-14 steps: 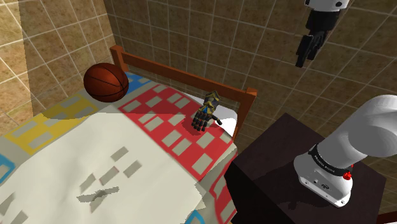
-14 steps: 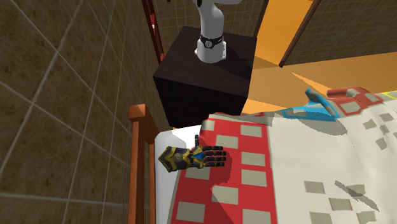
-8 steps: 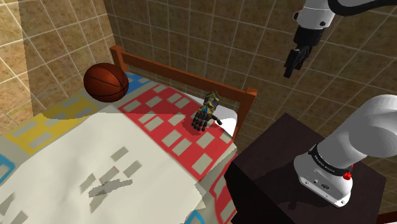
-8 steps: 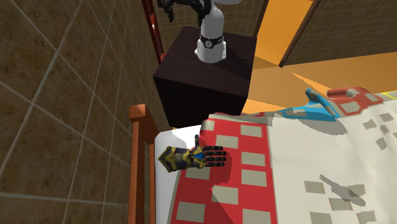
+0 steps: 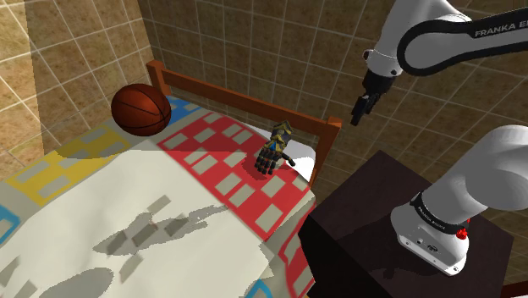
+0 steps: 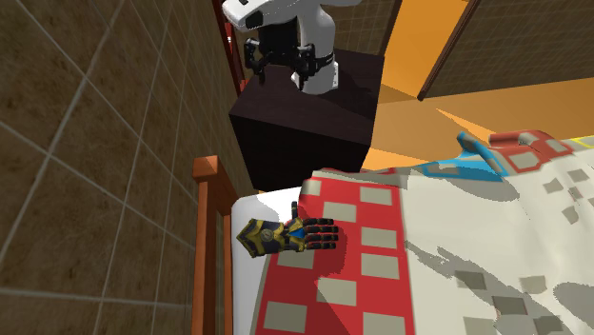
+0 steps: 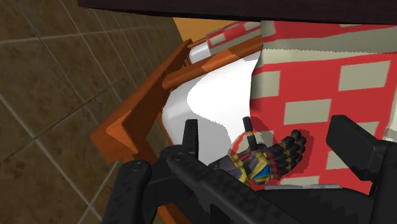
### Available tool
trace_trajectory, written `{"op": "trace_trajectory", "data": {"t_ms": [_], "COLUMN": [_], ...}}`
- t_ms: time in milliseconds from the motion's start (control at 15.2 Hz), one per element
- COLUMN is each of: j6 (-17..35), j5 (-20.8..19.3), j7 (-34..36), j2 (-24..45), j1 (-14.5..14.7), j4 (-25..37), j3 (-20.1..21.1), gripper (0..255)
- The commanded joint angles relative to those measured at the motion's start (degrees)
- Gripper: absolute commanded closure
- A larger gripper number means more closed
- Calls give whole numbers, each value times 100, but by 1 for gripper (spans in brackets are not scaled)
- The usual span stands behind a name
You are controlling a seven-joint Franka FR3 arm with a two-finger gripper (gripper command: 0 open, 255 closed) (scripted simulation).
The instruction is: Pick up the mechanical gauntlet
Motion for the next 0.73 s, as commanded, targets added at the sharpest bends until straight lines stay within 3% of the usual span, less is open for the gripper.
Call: {"op": "trace_trajectory", "data": {"t_ms": [0,660], "j6": [656,3916], "j5": [13,360], "j7": [-68,-517], "j2": [328,2802], "j1": [56,489], "j4": [-161,-267], "j3": [-21,-91], "gripper": [0,0]}}
